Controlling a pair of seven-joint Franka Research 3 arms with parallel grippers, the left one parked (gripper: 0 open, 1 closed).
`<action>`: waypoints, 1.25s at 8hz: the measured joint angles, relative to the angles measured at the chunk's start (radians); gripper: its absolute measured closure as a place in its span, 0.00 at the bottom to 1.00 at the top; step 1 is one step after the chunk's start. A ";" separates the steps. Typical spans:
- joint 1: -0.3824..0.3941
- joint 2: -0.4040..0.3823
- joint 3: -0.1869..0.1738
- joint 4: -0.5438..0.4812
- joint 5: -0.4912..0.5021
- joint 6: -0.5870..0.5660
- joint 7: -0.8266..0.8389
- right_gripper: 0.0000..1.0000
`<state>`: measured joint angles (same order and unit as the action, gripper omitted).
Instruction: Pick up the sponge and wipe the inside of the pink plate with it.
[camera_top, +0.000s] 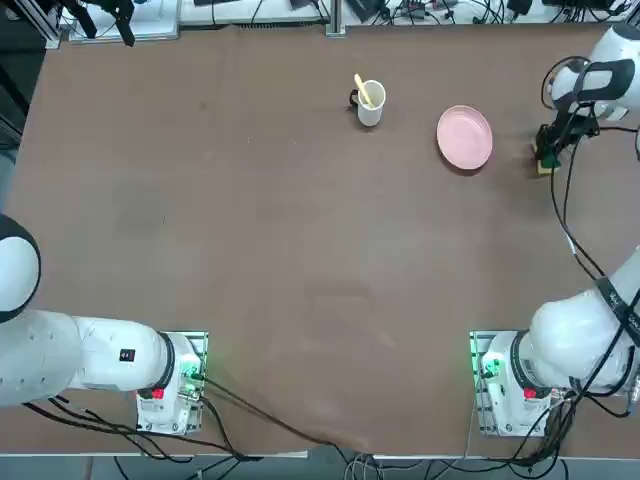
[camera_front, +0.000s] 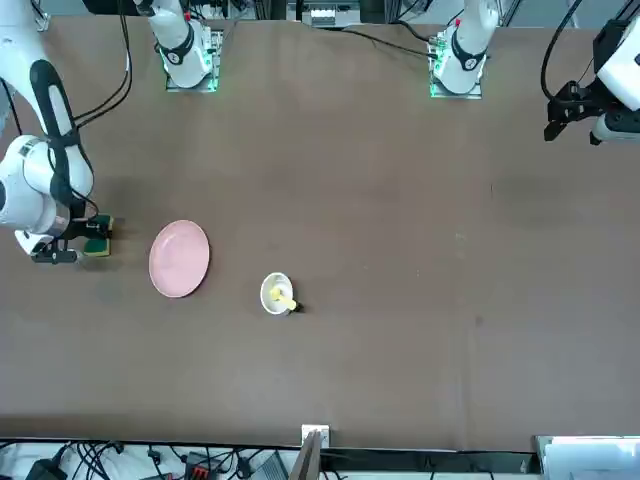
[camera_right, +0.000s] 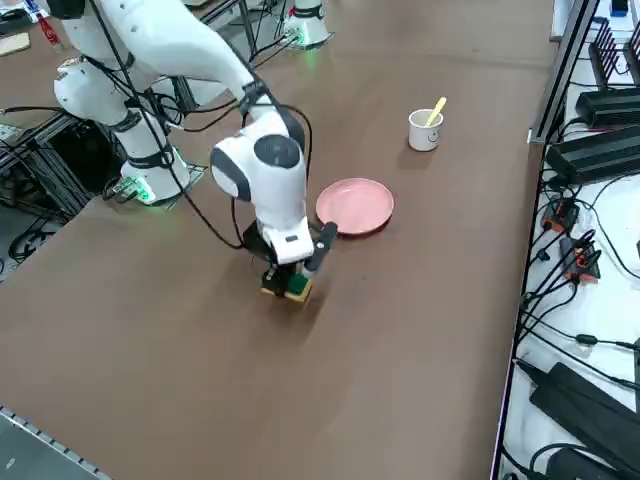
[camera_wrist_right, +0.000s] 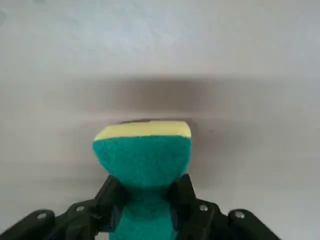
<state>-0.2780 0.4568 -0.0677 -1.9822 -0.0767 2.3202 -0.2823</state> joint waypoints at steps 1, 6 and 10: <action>0.004 -0.046 0.037 0.008 0.001 -0.047 0.050 0.50; 0.060 -0.094 0.340 0.001 0.009 -0.095 0.579 0.53; 0.160 0.020 0.350 0.004 0.010 0.056 0.803 0.54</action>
<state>-0.1180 0.4771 0.2822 -1.9783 -0.0671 2.3764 0.5208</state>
